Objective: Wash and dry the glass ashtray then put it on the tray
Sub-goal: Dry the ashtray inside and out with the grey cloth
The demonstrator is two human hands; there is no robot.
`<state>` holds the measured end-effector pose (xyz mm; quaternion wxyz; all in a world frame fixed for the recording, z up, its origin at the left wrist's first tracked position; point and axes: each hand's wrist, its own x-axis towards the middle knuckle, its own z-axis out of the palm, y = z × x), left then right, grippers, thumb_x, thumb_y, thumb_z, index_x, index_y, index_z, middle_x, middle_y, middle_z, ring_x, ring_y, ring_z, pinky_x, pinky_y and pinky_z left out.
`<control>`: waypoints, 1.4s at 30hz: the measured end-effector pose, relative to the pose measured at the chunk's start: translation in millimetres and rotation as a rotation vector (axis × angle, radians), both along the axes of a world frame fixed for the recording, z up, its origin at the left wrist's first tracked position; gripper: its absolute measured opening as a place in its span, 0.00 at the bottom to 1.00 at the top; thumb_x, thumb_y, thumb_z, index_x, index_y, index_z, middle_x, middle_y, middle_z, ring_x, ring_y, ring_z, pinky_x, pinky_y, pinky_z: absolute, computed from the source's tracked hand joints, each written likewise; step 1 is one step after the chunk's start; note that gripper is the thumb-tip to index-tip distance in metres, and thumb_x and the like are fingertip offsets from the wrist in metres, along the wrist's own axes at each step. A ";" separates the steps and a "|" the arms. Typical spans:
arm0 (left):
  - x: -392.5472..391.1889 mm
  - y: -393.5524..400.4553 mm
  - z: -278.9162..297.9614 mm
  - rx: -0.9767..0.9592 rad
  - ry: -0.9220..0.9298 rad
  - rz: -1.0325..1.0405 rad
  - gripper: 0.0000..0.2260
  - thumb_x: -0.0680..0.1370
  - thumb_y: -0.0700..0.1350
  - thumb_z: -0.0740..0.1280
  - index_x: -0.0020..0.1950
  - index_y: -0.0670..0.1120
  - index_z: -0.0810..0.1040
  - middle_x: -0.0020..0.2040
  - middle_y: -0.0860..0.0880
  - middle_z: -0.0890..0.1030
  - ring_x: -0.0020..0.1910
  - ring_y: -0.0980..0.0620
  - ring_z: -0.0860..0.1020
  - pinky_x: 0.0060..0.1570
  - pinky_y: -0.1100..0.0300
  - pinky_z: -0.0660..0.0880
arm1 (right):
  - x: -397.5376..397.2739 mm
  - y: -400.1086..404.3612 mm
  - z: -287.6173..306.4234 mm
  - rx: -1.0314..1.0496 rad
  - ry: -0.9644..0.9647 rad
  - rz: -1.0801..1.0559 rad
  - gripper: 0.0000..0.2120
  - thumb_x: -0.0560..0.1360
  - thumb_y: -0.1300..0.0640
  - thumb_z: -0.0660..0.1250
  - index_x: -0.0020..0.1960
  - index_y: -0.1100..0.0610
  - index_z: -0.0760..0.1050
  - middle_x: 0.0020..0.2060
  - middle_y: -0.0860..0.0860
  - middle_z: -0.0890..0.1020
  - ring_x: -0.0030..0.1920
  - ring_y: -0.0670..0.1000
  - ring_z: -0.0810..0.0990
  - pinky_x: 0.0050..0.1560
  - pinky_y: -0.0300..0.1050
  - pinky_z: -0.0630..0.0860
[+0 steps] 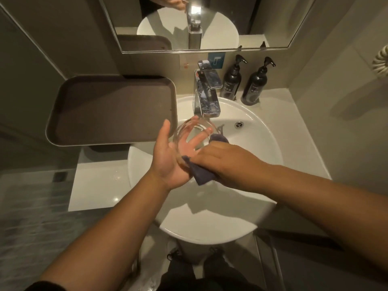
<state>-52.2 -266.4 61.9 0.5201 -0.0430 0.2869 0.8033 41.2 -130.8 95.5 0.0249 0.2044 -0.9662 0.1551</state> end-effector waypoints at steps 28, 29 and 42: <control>11.3 9.5 -0.2 0.012 -0.011 0.077 0.25 0.78 0.58 0.59 0.69 0.45 0.73 0.64 0.37 0.78 0.64 0.40 0.76 0.66 0.46 0.70 | -1.5 -3.9 39.5 -1.663 -0.467 -0.803 0.07 0.76 0.67 0.65 0.53 0.62 0.78 0.47 0.58 0.83 0.49 0.55 0.82 0.56 0.53 0.77; 10.2 9.6 -1.6 0.040 -0.037 0.078 0.24 0.79 0.60 0.58 0.69 0.46 0.73 0.69 0.38 0.74 0.68 0.38 0.73 0.69 0.43 0.66 | -2.4 4.3 45.1 -1.592 -0.373 -0.835 0.07 0.76 0.66 0.65 0.52 0.60 0.78 0.45 0.57 0.83 0.48 0.55 0.82 0.55 0.54 0.77; 3.5 11.6 -4.4 -0.086 -0.117 0.131 0.24 0.78 0.61 0.58 0.52 0.44 0.83 0.52 0.42 0.83 0.54 0.44 0.81 0.63 0.51 0.72 | -12.6 9.1 23.0 0.239 -0.082 0.027 0.19 0.78 0.49 0.55 0.62 0.59 0.73 0.59 0.58 0.77 0.59 0.58 0.75 0.60 0.55 0.69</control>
